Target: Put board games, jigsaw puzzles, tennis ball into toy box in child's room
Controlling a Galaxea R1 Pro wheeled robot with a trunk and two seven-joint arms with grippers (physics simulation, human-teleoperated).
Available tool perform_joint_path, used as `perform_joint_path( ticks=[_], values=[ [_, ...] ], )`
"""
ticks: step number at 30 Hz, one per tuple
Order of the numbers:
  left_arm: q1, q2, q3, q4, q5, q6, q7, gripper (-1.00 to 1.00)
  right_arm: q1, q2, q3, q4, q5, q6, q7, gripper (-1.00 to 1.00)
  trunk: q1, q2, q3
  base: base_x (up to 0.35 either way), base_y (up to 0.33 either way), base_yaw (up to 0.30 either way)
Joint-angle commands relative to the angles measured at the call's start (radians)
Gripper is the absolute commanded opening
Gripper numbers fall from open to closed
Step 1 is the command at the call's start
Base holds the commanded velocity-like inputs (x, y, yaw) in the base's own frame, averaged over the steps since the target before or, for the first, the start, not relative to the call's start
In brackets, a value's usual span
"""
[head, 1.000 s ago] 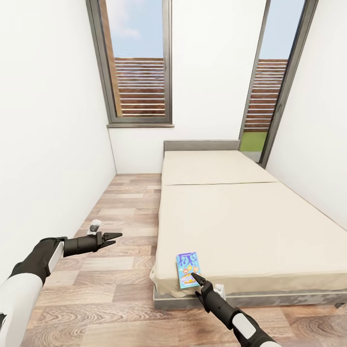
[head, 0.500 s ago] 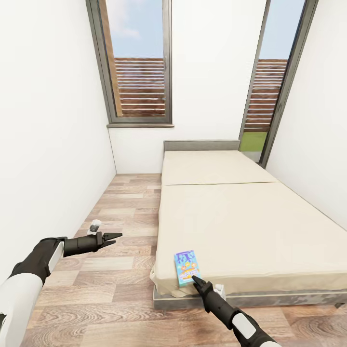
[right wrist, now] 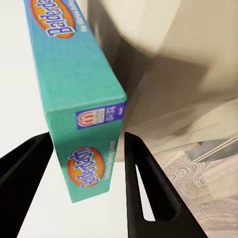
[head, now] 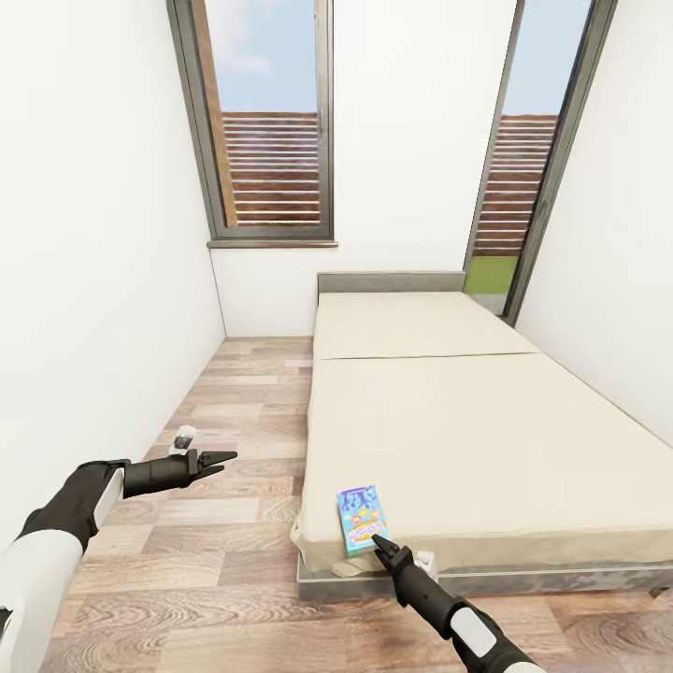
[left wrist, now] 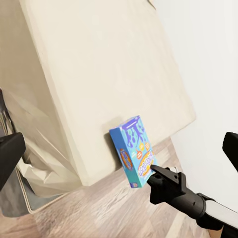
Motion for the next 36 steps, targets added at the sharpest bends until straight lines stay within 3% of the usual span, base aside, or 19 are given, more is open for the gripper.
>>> perform_joint_path(
  ticks=[1,5,36],
  values=[
    [-0.001,0.0,0.003,0.0,-0.001,0.01,-0.004,1.0,0.0,0.0,-0.002,0.0,-0.005,0.008,0.0,-1.0,0.0,0.0,-0.001,0.0,0.0,0.0],
    [-0.001,0.001,0.005,0.0,-0.001,0.011,-0.004,1.0,0.0,0.0,-0.002,0.0,-0.005,0.008,0.0,-1.0,0.0,0.0,-0.001,0.0,0.0,0.0],
    [-0.001,0.002,0.002,0.0,-0.002,0.013,-0.003,1.0,-0.02,-0.001,-0.002,-0.007,0.001,0.041,-0.001,-1.0,-0.119,0.217,0.096,0.0,0.0,0.0]
  ],
)
